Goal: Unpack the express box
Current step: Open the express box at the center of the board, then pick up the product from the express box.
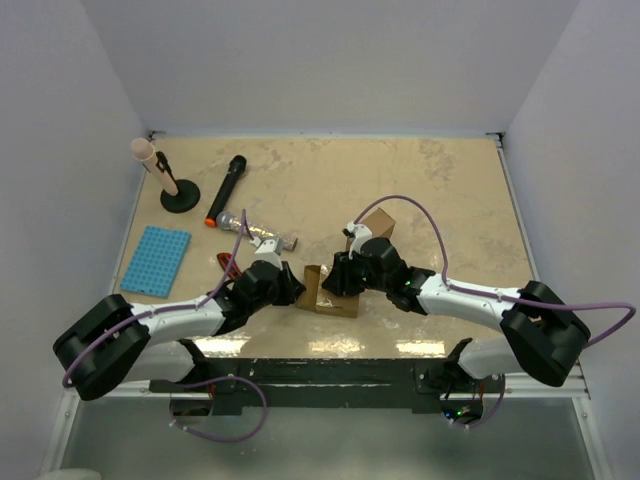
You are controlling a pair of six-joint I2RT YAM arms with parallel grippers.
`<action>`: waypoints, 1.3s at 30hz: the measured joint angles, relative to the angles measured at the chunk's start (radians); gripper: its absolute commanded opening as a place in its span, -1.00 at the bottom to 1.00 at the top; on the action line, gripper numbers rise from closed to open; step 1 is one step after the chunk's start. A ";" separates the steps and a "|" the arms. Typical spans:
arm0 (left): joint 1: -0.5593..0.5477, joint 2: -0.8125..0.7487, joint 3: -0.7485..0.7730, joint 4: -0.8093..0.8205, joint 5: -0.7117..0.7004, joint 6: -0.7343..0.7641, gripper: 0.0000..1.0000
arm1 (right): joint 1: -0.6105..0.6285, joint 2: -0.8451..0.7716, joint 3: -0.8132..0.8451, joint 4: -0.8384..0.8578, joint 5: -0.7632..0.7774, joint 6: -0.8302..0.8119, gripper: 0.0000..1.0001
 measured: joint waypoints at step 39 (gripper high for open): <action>-0.008 -0.147 0.534 -0.555 -0.131 0.250 -1.00 | 0.000 -0.267 0.075 -0.192 0.096 0.023 0.32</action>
